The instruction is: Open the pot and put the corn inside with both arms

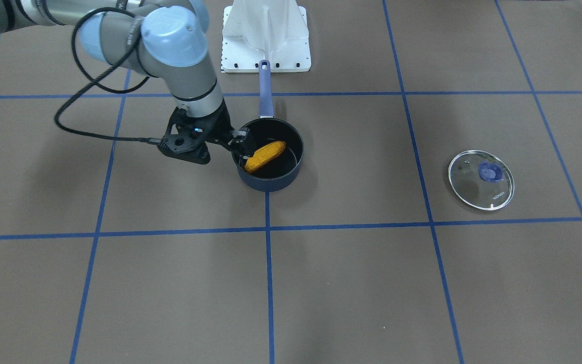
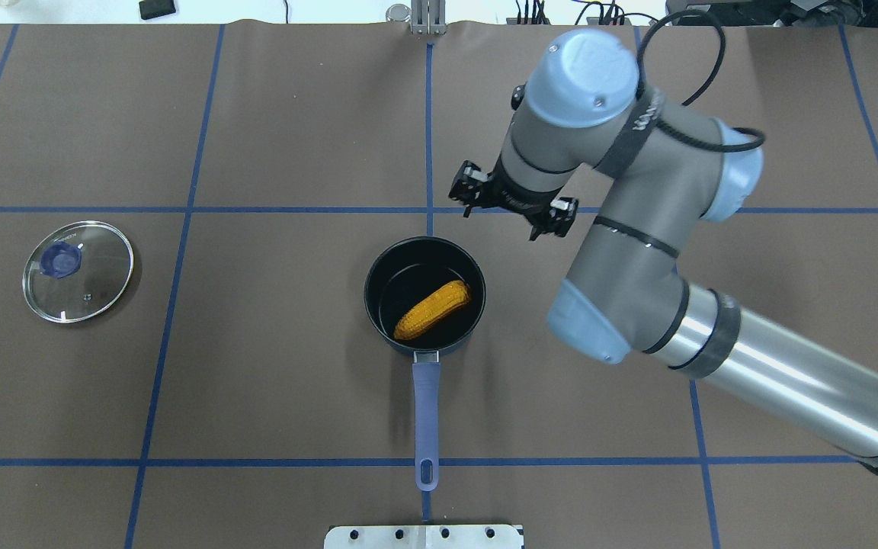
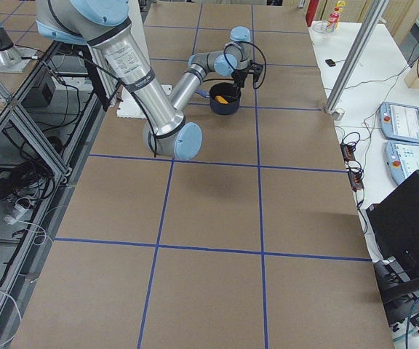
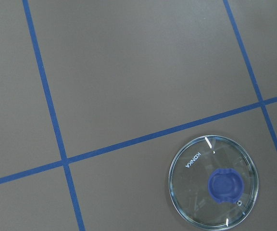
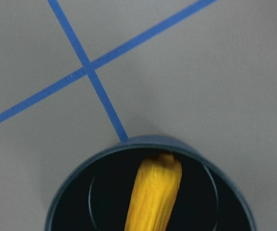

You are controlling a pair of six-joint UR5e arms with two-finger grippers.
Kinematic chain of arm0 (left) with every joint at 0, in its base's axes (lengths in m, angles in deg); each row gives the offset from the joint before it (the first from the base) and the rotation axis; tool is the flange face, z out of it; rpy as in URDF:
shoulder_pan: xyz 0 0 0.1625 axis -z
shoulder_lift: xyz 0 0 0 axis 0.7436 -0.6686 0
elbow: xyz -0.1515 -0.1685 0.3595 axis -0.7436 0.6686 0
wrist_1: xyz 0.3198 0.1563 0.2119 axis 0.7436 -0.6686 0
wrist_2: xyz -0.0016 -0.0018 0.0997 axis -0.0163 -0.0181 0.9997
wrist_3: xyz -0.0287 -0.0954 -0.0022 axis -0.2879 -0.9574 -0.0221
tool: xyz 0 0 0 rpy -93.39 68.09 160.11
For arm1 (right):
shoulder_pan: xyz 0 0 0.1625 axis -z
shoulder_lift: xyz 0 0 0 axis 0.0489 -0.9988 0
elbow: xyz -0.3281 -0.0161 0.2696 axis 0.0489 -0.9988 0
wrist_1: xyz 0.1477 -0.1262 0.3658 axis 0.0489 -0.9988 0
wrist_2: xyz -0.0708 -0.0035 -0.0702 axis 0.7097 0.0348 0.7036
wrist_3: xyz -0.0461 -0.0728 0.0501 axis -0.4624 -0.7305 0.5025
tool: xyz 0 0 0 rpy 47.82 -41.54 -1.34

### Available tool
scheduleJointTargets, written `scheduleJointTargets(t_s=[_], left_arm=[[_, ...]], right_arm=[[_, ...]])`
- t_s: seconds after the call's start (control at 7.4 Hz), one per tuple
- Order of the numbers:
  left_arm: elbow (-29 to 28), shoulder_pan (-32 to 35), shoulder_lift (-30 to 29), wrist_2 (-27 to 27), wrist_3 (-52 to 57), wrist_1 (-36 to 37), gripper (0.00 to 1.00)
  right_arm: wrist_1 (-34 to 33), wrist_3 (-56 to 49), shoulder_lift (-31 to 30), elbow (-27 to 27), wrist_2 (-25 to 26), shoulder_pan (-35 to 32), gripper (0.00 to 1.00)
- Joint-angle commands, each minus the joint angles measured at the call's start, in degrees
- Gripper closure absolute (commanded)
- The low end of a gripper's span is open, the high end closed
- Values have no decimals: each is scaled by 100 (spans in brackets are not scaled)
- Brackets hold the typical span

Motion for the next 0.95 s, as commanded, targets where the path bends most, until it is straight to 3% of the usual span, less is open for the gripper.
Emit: scheduleJointTargets(t_s=[0.0,0.14,0.54,0.81], left_arm=[[-71,248,2,3,603,374,2],[-71,432,-7,12,894,647,2],[-141,636,-51,74,1081,878,2],[-202,733,-60,74,1116,887,2]], right_arm=[[-1,-1873,-646,233,-287,-1207,0],[8,-2927,-840,181,-419,-1822,0],[43,-5205,-1534,-275,-1893,-3528,0],[61,-6438,-2158,-521,-2134,-4294,0]])
